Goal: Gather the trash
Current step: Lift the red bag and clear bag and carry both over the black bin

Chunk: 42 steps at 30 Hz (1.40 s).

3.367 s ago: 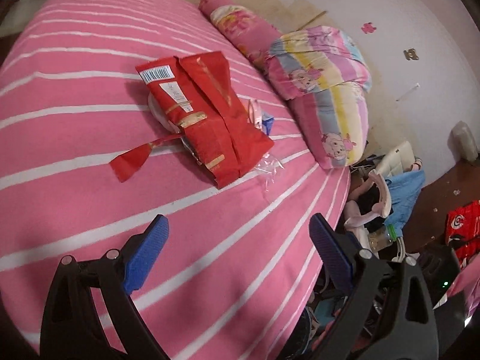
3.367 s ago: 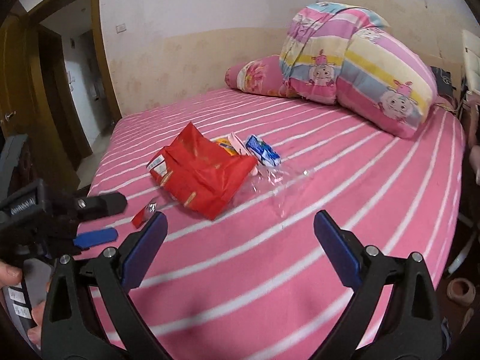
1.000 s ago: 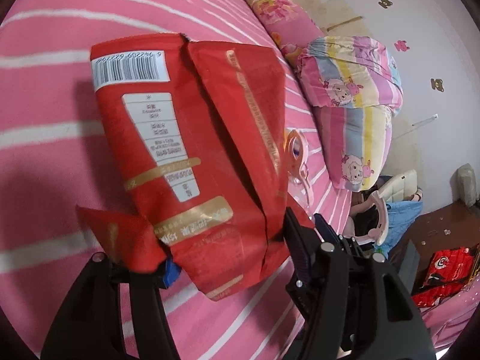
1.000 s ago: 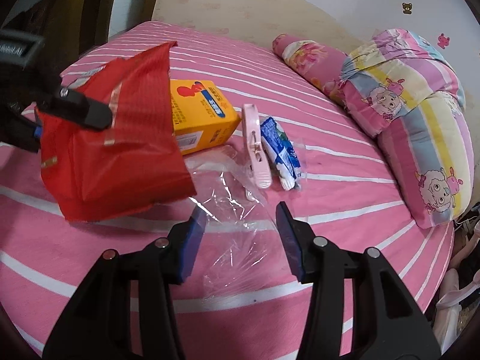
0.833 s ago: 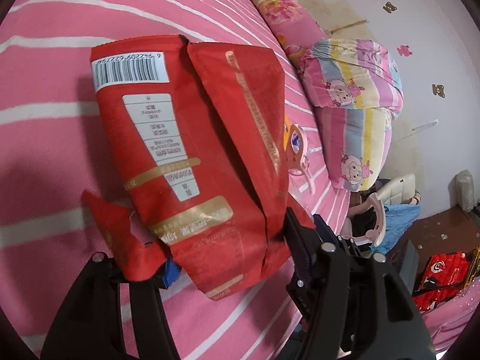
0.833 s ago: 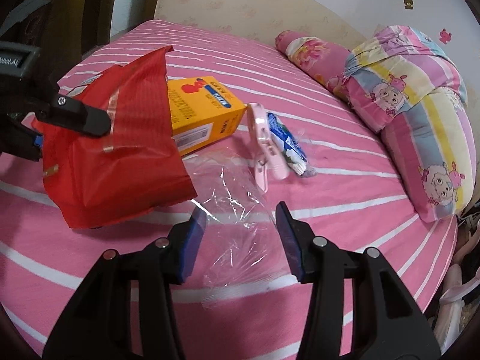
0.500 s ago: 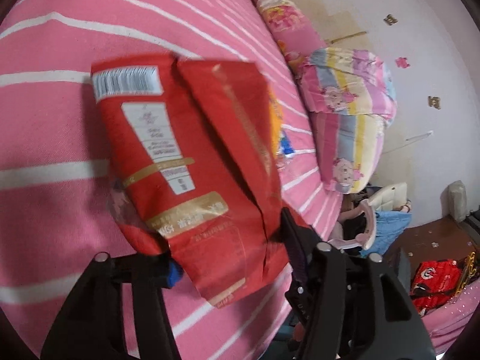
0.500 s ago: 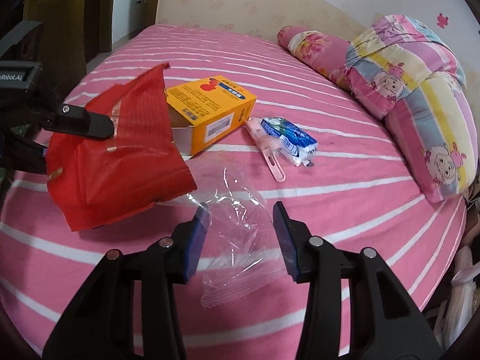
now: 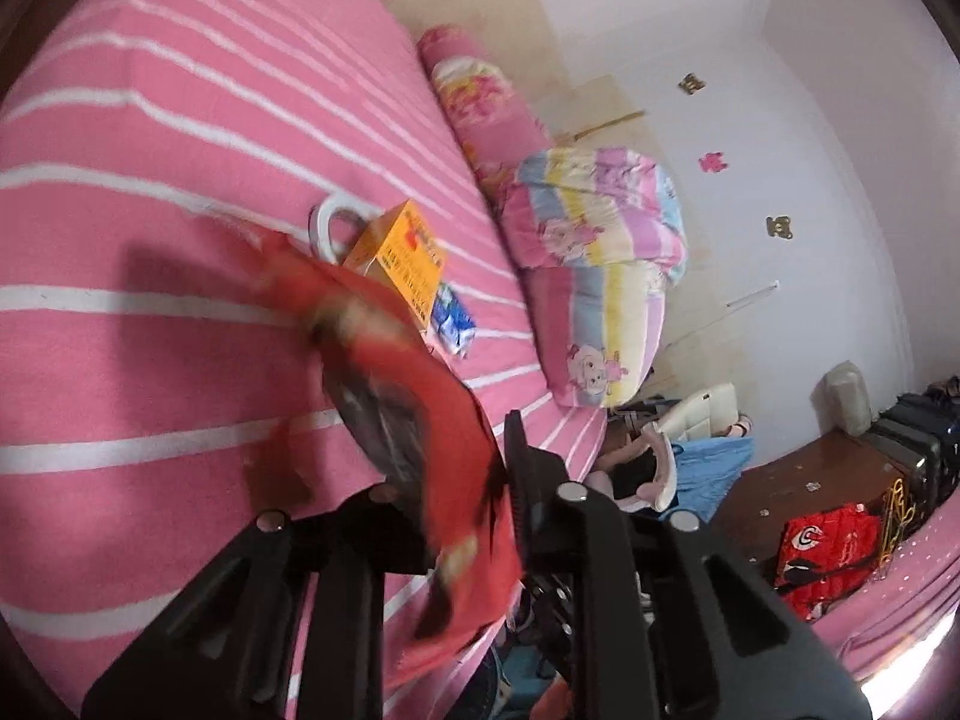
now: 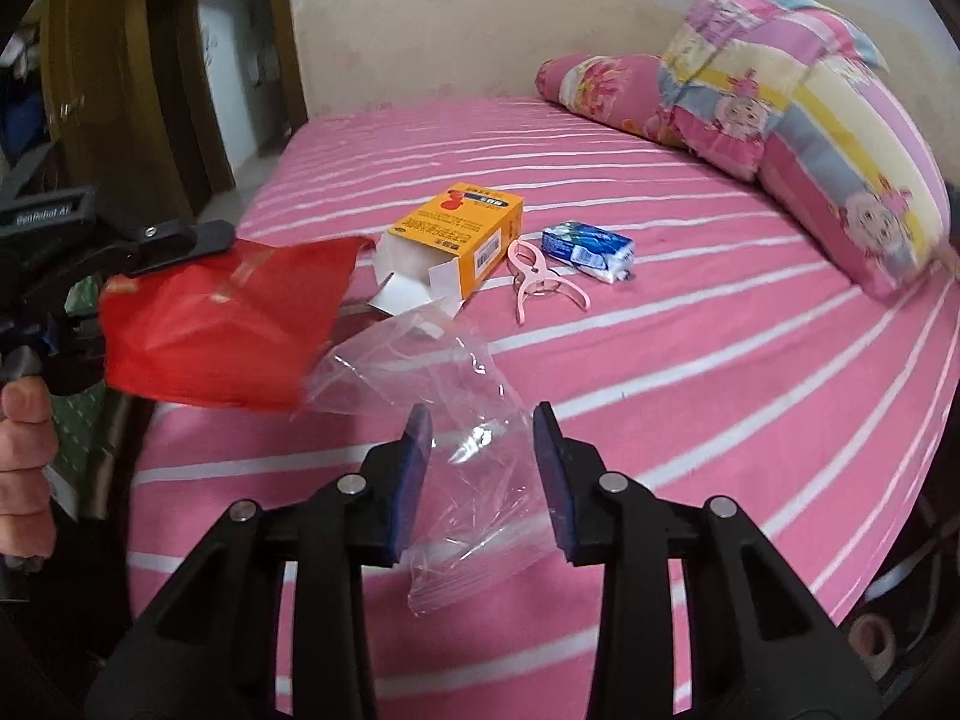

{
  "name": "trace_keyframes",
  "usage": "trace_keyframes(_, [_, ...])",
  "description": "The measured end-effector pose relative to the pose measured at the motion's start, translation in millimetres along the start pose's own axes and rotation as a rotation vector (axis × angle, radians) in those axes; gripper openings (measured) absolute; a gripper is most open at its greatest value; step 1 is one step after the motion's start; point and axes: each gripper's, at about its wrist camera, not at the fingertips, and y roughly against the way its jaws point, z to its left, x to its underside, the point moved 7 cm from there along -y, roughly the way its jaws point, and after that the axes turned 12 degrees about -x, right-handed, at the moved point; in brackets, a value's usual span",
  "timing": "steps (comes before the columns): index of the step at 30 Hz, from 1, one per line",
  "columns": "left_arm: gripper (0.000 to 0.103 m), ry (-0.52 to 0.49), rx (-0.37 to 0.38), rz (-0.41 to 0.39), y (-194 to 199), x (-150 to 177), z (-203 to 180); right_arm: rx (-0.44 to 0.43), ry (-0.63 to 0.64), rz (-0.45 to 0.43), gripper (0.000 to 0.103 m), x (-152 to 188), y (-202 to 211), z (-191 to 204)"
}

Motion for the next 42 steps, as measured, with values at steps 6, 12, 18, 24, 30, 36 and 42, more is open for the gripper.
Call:
trace_keyframes(6, [0.013,-0.029,0.053,-0.053,33,12,-14,-0.059,-0.139,-0.105,0.032,8,43,-5])
trace_keyframes(12, [0.013,-0.032,0.078,-0.059,55,34,-25,-0.107,-0.204,-0.188,0.031,16,80,1])
trace_keyframes(18, [0.013,-0.085,0.092,-0.084,88,59,-48,-0.143,-0.207,-0.223,0.030,22,118,28])
trace_keyframes(24, [0.013,-0.130,0.116,-0.091,115,84,-74,-0.155,-0.211,-0.281,0.030,28,168,51])
trace_keyframes(30, [0.013,-0.186,0.178,-0.068,127,111,-116,-0.120,-0.235,-0.326,0.030,37,218,45])
trace_keyframes(36, [0.013,-0.265,0.233,-0.005,122,148,-160,-0.070,-0.292,-0.395,0.030,52,269,23])
trace_keyframes(42, [0.013,-0.355,0.261,0.094,94,199,-201,-0.009,-0.359,-0.443,0.030,78,307,-12])
